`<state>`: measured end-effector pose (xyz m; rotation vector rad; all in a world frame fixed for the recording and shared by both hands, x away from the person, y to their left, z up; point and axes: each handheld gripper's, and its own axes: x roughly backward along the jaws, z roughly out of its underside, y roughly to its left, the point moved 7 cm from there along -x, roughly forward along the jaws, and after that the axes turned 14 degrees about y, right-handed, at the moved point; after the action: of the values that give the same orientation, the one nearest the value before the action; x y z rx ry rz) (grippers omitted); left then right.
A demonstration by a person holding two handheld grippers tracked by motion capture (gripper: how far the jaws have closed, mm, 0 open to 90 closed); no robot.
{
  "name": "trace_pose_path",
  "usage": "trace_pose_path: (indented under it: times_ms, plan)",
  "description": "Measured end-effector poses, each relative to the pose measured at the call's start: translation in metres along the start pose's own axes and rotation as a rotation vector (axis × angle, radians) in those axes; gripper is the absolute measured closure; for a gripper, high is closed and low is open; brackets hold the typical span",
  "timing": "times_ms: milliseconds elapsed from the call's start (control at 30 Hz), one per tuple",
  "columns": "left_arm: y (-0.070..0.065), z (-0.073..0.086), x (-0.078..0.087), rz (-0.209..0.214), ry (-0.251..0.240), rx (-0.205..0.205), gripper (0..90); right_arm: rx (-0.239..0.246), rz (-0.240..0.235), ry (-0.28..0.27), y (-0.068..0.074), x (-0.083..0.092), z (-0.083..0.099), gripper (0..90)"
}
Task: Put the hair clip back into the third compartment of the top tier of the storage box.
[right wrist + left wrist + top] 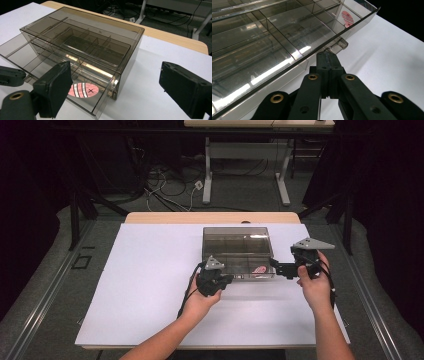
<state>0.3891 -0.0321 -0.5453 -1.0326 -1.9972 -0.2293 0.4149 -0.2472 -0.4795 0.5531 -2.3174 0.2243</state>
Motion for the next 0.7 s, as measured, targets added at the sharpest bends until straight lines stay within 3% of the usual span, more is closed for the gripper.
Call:
trace_pose_path:
  times_ms: [700]
  plan:
    - [0.007, -0.014, -0.005, -0.005, -0.006, 0.018, 90.0, -0.003, -0.003, -0.007, 0.0, -0.001, 0.0, 11.0]
